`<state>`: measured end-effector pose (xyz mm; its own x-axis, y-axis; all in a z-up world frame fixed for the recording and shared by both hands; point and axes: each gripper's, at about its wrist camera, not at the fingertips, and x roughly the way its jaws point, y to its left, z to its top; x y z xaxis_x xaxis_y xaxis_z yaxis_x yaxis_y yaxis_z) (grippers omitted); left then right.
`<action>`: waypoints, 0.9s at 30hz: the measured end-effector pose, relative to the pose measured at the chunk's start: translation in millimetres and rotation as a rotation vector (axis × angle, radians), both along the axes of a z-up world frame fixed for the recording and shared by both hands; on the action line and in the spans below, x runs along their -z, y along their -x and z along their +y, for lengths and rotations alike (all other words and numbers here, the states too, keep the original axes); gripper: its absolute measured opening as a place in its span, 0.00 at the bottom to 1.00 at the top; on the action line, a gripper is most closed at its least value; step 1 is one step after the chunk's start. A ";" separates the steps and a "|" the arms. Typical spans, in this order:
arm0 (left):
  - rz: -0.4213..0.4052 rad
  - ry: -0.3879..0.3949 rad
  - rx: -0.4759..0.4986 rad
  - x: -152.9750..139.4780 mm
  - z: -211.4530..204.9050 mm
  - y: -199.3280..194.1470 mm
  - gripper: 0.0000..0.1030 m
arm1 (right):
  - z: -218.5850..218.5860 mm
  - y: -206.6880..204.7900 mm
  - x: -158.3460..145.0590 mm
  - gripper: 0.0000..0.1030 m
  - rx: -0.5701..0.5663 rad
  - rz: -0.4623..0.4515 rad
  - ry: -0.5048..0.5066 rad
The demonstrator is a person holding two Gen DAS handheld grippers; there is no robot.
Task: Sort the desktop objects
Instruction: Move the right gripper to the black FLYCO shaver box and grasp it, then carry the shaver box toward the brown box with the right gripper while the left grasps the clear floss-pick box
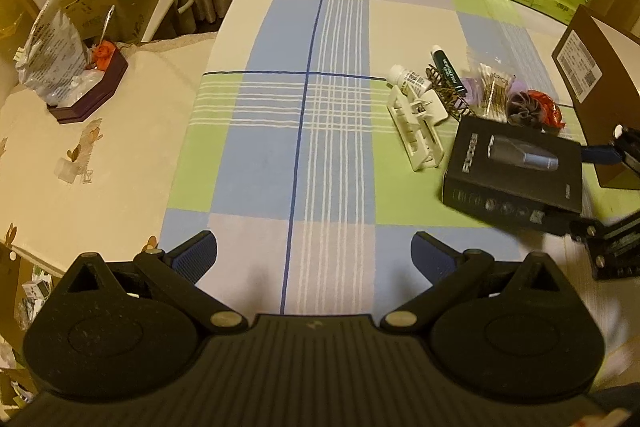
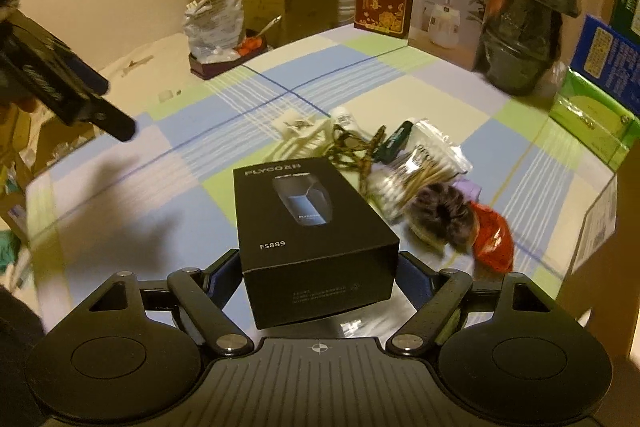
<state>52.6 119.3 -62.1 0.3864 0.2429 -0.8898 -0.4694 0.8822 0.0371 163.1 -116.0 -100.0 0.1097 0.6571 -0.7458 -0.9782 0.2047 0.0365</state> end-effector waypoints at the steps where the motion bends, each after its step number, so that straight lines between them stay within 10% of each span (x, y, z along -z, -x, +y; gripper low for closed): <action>1: -0.001 0.001 0.007 0.3 -0.2 -0.4 0.99 | -3.2 5.3 -1.9 0.77 0.006 0.005 -0.007; 27: -0.003 0.026 0.269 17.3 -44.7 -14.0 0.99 | -162.4 62.2 -5.2 0.77 0.513 0.077 0.060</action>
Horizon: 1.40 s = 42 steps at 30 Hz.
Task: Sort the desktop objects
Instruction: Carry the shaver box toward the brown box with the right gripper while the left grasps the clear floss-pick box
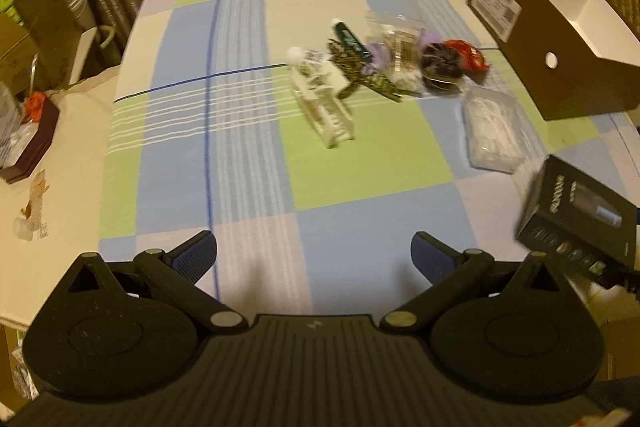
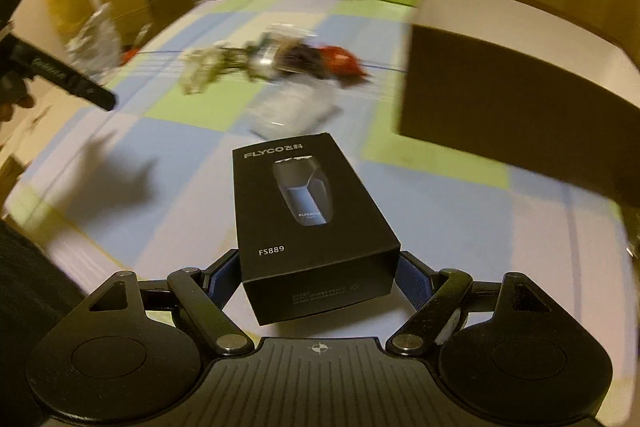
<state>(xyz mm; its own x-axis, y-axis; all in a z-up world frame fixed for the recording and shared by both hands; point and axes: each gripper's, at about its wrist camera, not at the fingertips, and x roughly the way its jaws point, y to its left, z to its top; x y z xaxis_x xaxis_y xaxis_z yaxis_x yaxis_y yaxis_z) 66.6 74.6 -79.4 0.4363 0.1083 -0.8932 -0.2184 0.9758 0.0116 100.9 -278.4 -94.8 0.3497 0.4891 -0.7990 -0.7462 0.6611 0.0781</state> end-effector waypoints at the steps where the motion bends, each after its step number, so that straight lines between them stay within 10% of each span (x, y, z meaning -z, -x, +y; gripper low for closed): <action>1: -0.001 0.002 0.011 0.2 -2.7 -1.7 0.99 | -7.7 -1.5 0.7 0.77 0.033 -0.007 0.007; 14: 0.002 0.021 0.109 9.5 -44.7 -33.2 0.99 | -61.8 -35.0 21.4 0.77 0.410 0.036 0.079; 19: 0.006 0.023 0.114 12.2 -52.3 -44.0 0.99 | -58.0 -41.2 15.0 0.98 0.378 -0.009 0.102; 27: 0.010 0.029 0.159 18.5 -75.3 -65.5 0.99 | -38.9 -64.7 19.9 0.98 0.274 -0.005 0.093; 32: 0.005 0.027 0.201 25.5 -92.6 -85.4 0.99 | -19.9 -73.9 30.7 0.75 0.237 -0.032 0.168; 42: -0.010 0.009 0.272 42.2 -124.0 -129.0 0.98 | -60.5 -102.1 29.1 0.74 0.382 0.020 0.176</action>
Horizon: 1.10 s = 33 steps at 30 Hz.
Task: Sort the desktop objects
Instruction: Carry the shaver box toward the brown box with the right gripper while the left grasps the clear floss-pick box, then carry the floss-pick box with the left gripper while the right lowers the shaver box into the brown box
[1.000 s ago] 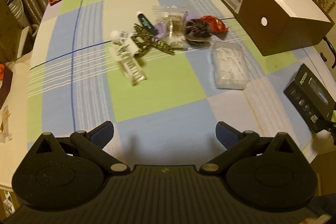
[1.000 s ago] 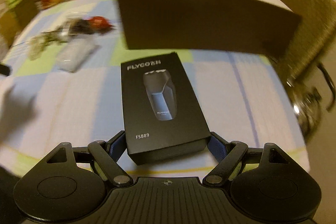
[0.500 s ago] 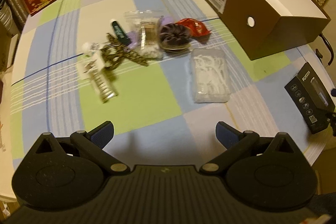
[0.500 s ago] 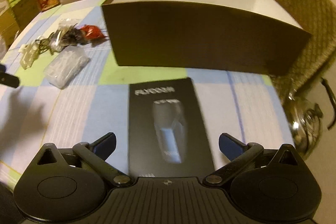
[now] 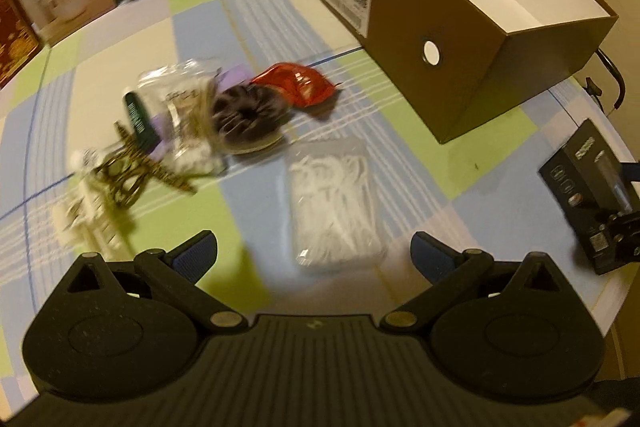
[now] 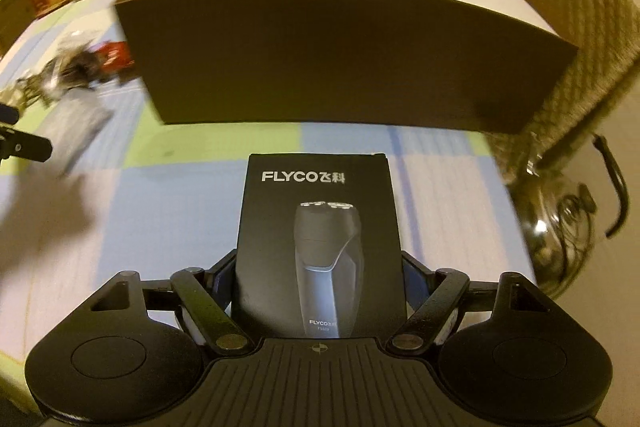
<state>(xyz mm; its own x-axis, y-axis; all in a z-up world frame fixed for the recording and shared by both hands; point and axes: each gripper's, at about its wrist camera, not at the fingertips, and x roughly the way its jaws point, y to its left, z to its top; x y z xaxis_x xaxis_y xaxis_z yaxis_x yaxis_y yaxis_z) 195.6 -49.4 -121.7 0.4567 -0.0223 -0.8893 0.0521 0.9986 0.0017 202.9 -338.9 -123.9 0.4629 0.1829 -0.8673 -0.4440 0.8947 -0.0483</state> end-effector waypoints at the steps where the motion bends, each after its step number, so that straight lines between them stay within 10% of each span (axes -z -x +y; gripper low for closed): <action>1: 0.001 -0.004 0.002 2.1 -2.0 -3.9 0.96 | -5.1 -2.5 -0.3 0.74 0.013 0.002 0.000; 10: 0.023 -0.039 0.003 21.9 -12.5 -34.9 0.87 | -35.8 -10.1 -4.1 0.74 0.055 0.012 -0.023; 20: 0.020 -0.019 -0.010 27.6 -17.4 -42.2 0.52 | -48.6 -17.6 -3.0 0.74 0.012 0.023 -0.045; 33: -0.033 -0.009 -0.060 -1.0 -31.7 -7.3 0.51 | -76.2 -26.3 -43.0 0.74 -0.098 0.011 -0.166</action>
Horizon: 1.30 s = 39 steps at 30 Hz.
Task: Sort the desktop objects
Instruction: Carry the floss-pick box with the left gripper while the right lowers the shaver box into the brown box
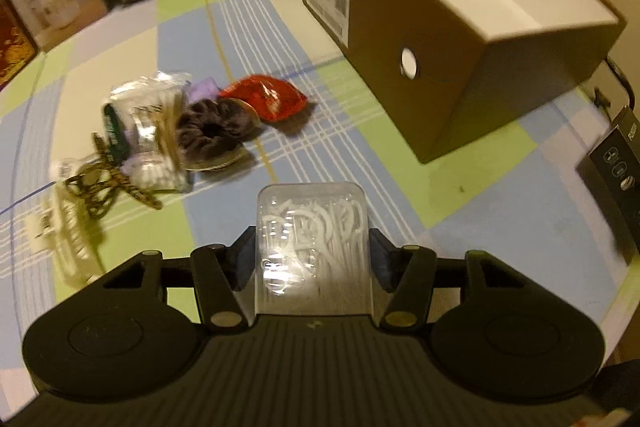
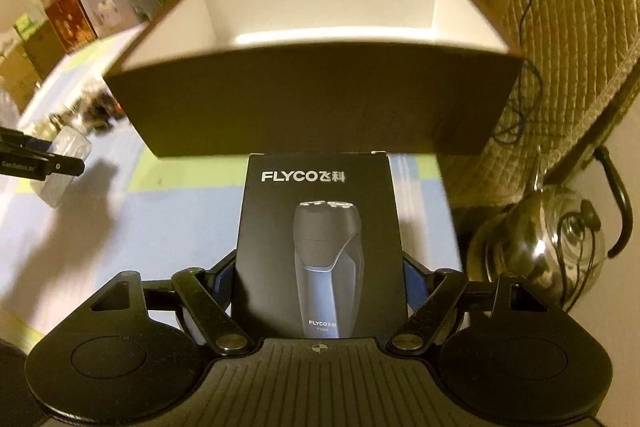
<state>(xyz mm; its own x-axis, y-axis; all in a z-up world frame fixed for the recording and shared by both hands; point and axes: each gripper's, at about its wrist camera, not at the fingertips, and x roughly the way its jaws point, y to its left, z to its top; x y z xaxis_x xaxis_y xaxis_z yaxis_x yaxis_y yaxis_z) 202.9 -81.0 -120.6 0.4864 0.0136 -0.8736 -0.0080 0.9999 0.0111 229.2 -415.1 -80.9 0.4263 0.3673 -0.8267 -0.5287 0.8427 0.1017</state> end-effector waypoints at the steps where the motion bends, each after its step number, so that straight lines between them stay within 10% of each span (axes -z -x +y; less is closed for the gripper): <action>1: -0.016 0.006 -0.011 -7.0 -0.1 3.4 0.51 | -3.7 -2.1 -6.5 0.74 -0.001 -0.003 -0.017; 17: -0.286 0.060 0.005 -128.7 -59.8 -54.8 0.51 | 15.7 -100.4 -92.3 0.74 -0.080 -0.182 -0.169; 39: 0.017 0.074 -0.079 -31.3 -132.6 -212.7 0.52 | 59.5 -216.8 -19.8 0.74 -0.077 -0.009 -0.013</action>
